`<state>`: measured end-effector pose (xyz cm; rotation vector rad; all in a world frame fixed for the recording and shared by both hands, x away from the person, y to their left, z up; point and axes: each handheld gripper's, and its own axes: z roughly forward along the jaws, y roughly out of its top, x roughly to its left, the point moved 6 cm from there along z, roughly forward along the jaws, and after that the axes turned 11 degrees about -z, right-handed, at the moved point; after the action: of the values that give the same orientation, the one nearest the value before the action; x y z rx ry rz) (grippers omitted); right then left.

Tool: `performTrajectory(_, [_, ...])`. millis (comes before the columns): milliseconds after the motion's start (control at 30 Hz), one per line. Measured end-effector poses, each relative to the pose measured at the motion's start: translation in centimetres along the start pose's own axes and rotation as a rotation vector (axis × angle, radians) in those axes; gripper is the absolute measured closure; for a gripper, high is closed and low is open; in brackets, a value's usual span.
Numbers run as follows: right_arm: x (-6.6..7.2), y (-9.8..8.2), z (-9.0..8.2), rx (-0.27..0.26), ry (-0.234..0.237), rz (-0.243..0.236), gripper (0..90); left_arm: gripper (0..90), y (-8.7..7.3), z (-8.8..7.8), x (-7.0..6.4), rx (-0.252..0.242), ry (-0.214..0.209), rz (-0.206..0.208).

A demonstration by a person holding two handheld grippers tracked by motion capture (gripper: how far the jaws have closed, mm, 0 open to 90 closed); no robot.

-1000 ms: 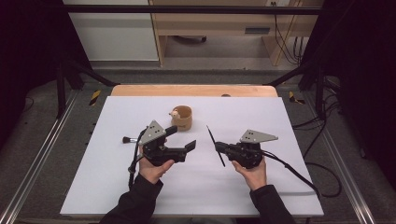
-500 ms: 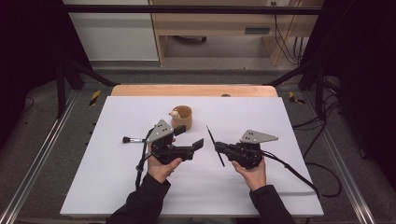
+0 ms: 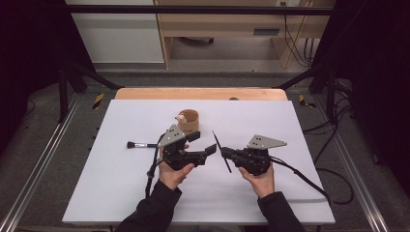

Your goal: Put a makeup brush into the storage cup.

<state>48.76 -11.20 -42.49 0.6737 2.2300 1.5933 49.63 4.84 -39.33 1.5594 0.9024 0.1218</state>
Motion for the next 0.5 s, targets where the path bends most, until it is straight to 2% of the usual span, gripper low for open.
performTrajectory(300, [0.20, 0.10, 0.10, -0.008, 0.002, -0.008, 85.9, 24.7, -0.30, 0.67, -0.19, 0.003, -0.002, -0.018])
performTrajectory(500, [0.31, 0.17, 0.11, -0.011, 0.004, -0.009, 85.9, 30.7, -0.49, 1.08, -0.26, 0.006, -0.001, -0.035])
